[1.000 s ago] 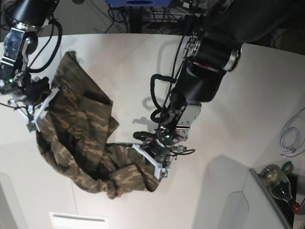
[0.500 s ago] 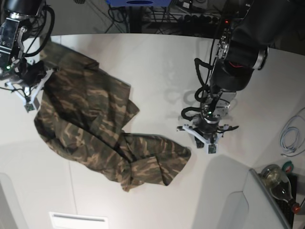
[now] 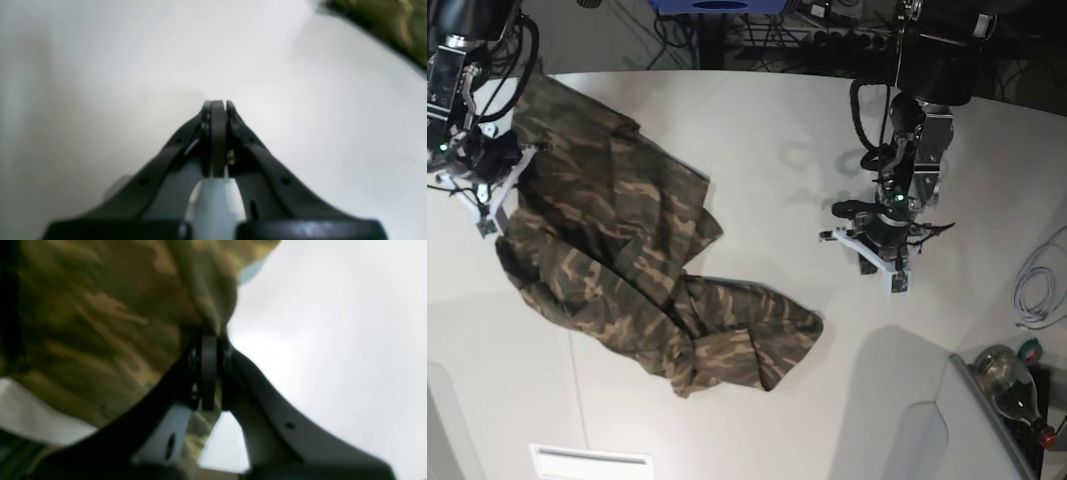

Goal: Layout the t-shirt on the table in an organized manner, then fold the t-shirt properly

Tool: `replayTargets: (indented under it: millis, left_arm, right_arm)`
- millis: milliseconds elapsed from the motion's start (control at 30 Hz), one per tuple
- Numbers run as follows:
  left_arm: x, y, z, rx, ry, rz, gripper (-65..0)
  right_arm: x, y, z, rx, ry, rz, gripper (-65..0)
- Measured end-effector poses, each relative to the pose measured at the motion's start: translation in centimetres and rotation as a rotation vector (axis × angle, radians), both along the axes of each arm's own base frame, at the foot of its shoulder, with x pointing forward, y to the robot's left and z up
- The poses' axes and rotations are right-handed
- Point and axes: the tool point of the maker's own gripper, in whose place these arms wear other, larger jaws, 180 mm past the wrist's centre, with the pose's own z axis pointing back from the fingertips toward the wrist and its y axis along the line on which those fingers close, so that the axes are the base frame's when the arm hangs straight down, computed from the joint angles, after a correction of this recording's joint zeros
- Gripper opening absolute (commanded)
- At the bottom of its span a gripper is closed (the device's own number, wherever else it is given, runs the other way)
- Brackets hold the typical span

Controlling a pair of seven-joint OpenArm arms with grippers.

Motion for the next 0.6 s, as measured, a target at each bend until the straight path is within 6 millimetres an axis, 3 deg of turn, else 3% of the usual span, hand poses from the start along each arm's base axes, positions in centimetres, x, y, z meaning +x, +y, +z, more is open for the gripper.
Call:
replayTargets:
  millis: [67, 133, 233, 267, 367, 467, 600]
  left_arm:
    - [1.9, -1.7, 2.8, -0.033, -0.084, -0.015, -65.0]
    - [2.6, -2.8, 4.2, -0.055, -0.129, -0.039, -65.0]
    - [0.1, -2.1, 1.9, -0.041, -0.055, -0.027, -65.0]
    - [-1.2, -1.5, 0.7, -0.028, -0.013, -0.021, -65.0]
    - [-3.1, -0.3, -0.4, -0.026, 0.023, 0.009, -65.0]
    - [-3.4, 2.2, 1.0, -0.026, -0.033, 0.074, -65.0]
    - [-6.7, 5.7, 0.5, 0.001, -0.005, 0.164, -65.0]
  right_arm:
    - [1.4, 0.3, 2.6, -0.024, -0.097, 0.029, -46.2]
    - [2.5, 1.1, 4.8, -0.075, -0.171, 0.108, -33.3]
    - [3.2, 4.4, 5.6, -0.069, -0.216, 0.253, -18.6]
    - [3.6, 6.1, 5.5, -0.048, -0.225, 0.297, -16.8]
    - [6.1, 9.4, 5.3, -0.014, -0.264, 0.391, -19.1]
    - [8.1, 9.0, 3.7, -0.115, -0.216, 0.425, -22.7]
    - [8.7, 10.2, 1.4, -0.131, -0.201, 0.438, -26.4]
